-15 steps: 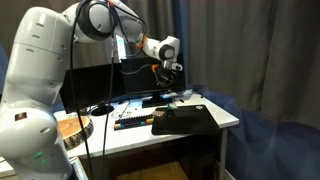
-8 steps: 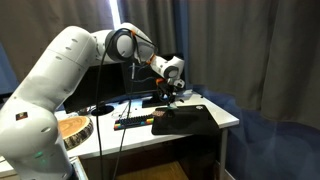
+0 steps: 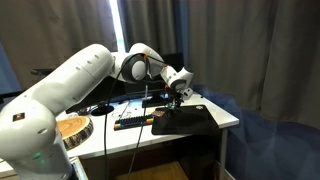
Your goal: Move the clear plastic to the left
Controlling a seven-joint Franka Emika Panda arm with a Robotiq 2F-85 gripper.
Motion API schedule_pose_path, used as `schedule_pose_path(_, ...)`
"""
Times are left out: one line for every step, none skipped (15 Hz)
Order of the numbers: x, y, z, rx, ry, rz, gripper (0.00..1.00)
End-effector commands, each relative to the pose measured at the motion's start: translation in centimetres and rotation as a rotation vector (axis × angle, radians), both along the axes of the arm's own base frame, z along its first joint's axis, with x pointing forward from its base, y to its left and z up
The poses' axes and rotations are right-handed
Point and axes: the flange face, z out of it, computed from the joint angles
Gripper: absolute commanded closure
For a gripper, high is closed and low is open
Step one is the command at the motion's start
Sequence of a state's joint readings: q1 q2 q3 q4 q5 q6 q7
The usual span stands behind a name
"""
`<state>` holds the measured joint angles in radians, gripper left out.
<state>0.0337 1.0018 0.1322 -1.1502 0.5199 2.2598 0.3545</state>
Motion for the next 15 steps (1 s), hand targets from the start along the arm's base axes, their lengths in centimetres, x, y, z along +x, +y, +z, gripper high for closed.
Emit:
schedule_pose_path(2.1,0.6,-1.8,0.063,-0.041,-0.128,0.0)
schedule_pose_path(2.3,0.7,-2.3,0.066,-0.047,-0.147,0.01)
schedule_pose_path(2.5,0.9,-2.9,0.059,-0.053,-0.155,0.09)
schedule_pose_path(2.6,1.1,-3.3,0.054,-0.055,-0.162,0.13)
schedule_pose_path(2.6,1.3,-3.7,0.05,-0.058,-0.166,0.23)
schedule_pose_path(2.6,1.4,-4.1,0.048,-0.055,-0.171,0.35)
schedule_pose_path(2.7,1.5,-4.3,0.046,-0.055,-0.174,0.44)
schedule_pose_path(2.7,1.5,-4.5,0.046,-0.053,-0.177,0.5)
schedule_pose_path(2.8,1.6,-4.6,0.043,-0.053,-0.176,0.57)
schedule_pose_path(2.8,1.6,-4.7,0.044,-0.051,-0.176,0.65)
schedule_pose_path(2.8,1.6,-4.6,0.044,-0.051,-0.175,0.71)
schedule_pose_path(2.9,1.7,-4.5,0.044,-0.054,-0.17,0.79)
schedule_pose_path(2.9,1.7,-4.4,0.042,-0.056,-0.163,0.85)
schedule_pose_path(2.9,1.8,-4.3,0.041,-0.054,-0.156,0.92)
schedule_pose_path(2.9,1.8,-4.2,0.041,-0.05,-0.151,0.98)
